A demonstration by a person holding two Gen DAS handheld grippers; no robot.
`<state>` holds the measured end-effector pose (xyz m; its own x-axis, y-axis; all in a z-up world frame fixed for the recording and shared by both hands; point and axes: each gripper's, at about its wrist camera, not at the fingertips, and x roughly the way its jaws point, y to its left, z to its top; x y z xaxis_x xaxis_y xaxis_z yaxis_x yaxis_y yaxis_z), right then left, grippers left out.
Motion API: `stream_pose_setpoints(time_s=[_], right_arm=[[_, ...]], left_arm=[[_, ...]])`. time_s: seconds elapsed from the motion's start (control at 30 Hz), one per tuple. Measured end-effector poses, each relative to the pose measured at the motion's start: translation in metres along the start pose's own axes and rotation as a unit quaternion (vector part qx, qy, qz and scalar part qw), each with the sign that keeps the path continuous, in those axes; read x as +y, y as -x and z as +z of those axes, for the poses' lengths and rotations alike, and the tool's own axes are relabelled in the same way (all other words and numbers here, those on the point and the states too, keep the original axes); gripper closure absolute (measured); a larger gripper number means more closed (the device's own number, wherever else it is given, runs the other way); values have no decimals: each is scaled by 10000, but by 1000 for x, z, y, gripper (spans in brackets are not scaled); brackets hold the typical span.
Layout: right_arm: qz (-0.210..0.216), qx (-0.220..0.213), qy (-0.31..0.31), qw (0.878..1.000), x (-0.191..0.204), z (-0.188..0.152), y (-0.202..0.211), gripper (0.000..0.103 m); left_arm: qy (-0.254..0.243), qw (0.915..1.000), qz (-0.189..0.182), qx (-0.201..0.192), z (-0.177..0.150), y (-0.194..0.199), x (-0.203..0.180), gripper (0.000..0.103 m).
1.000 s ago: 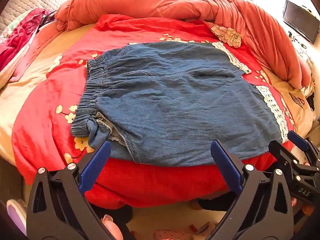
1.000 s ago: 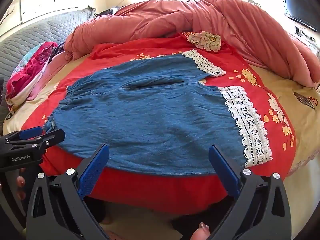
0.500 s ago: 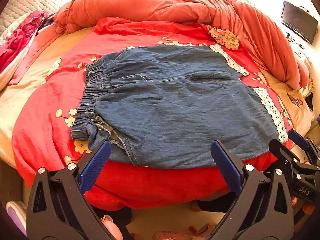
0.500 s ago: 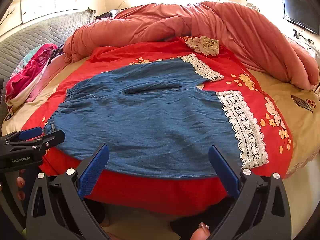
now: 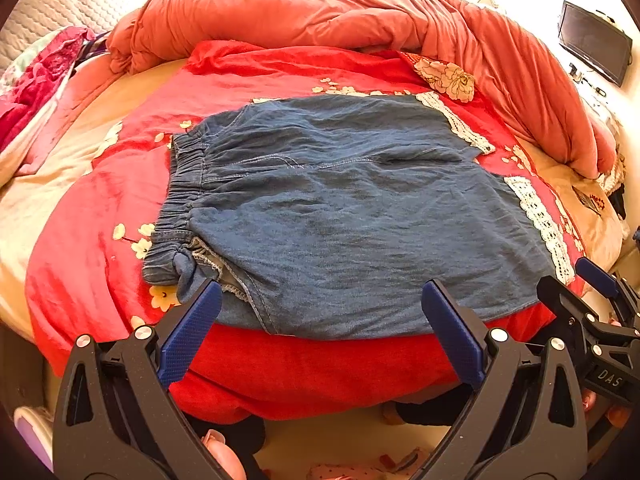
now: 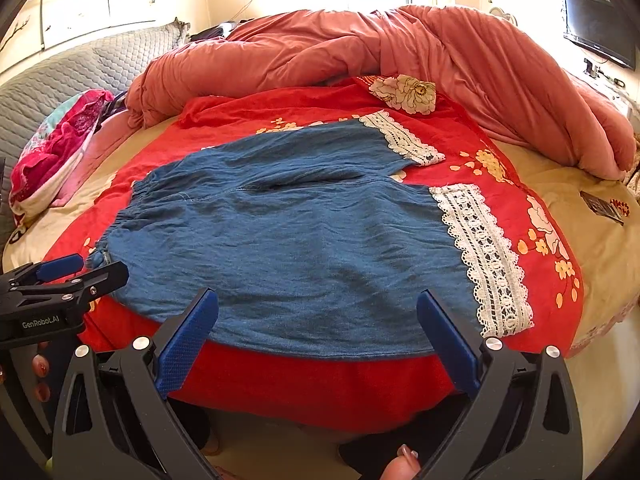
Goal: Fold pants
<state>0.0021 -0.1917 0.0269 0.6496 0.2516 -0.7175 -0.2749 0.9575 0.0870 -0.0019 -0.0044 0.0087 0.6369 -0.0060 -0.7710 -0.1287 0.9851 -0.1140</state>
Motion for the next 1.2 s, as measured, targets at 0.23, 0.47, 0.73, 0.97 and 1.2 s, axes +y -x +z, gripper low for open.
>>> stream_pose_setpoints(time_s=[0.23, 0.47, 0.73, 0.97, 1.2], right_arm=[[25, 2, -11, 10000, 0, 0, 0, 4], [18, 13, -18, 10000, -1, -1, 0, 4], [22, -35, -72, 10000, -2, 1, 1, 4], [21, -32, -75, 10000, -1, 2, 3, 4], [40, -29, -58, 10000, 2, 3, 1, 4]], left_arm=[[-7, 10000, 7, -2, 0, 1, 1, 9], [-5, 10000, 16, 11, 0, 1, 0, 9], [-11, 10000, 16, -16, 2, 2, 0, 9], [-23, 10000, 21, -25, 3, 3, 0, 9], [-21, 10000, 34, -24, 4, 3, 0, 9]])
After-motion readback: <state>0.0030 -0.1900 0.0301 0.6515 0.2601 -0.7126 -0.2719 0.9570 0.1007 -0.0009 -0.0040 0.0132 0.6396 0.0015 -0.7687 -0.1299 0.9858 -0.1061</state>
